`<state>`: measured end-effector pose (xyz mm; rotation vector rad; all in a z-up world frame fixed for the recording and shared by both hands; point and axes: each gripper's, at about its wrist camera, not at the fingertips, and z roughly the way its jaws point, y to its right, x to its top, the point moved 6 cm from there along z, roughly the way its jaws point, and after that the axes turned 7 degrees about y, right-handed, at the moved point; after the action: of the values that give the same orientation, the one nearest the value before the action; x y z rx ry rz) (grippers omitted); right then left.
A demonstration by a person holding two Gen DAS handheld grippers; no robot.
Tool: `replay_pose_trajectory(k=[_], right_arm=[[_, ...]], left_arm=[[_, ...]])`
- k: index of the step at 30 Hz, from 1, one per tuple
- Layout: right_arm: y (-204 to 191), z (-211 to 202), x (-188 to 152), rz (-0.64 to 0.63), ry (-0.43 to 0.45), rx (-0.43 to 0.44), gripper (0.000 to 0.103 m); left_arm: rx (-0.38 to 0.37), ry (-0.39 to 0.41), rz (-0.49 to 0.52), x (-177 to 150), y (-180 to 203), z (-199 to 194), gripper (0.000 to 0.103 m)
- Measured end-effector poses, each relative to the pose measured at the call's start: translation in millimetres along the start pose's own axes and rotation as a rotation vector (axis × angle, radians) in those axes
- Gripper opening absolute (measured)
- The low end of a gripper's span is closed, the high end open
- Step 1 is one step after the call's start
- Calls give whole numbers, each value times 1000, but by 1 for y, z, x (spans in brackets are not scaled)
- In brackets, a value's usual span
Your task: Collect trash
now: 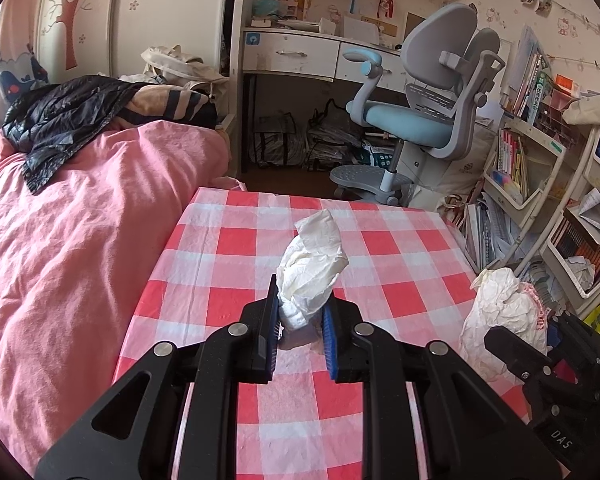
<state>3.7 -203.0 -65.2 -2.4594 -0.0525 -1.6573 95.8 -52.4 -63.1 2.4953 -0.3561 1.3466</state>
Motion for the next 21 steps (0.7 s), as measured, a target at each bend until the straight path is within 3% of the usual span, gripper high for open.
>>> replay_pose_trajectory(k=[21], right_arm=[[-5, -2, 0, -14, -1, 0, 36]], left_arm=[[0, 9, -2, 2, -1, -11, 16]])
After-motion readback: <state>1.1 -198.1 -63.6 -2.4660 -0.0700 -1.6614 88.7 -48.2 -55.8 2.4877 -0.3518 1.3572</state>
